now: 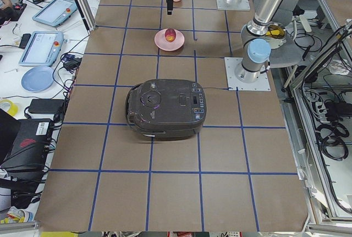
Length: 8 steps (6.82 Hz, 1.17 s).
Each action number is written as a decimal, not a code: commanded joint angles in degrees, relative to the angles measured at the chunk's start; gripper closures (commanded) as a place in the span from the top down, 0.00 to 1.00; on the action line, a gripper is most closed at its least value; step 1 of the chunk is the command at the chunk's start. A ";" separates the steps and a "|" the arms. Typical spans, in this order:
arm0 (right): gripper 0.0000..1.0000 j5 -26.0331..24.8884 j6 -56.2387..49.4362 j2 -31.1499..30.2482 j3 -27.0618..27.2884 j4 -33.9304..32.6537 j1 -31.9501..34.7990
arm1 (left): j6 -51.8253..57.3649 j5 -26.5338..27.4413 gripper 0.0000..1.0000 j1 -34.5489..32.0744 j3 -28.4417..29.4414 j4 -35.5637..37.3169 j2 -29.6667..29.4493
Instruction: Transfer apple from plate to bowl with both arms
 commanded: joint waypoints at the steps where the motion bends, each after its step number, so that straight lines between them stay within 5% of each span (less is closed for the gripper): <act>1: 1.00 -0.13 -0.06 2.47 7.53 -10.14 -0.69 | -11.44 -0.05 1.00 -5.76 -6.51 12.45 -5.58; 4: 0.98 1.00 6.77 4.76 8.34 -9.98 -0.78 | -21.70 0.21 1.00 -10.26 -8.65 17.01 -13.58; 5: 0.69 1.19 8.80 4.94 8.34 -10.07 -0.78 | -22.14 0.21 1.00 -11.06 -8.74 20.49 -16.48; 6: 0.25 1.01 8.91 5.11 8.34 -9.98 -0.78 | -21.45 0.12 1.00 -11.59 -8.83 20.79 -18.77; 7: 0.00 1.01 9.95 5.29 8.34 -9.98 -0.78 | -19.62 0.21 1.00 -11.77 -9.09 20.97 -20.62; 8: 0.00 1.01 10.66 5.20 8.25 -9.81 -0.78 | -18.38 0.12 1.00 -11.77 -9.18 20.97 -22.12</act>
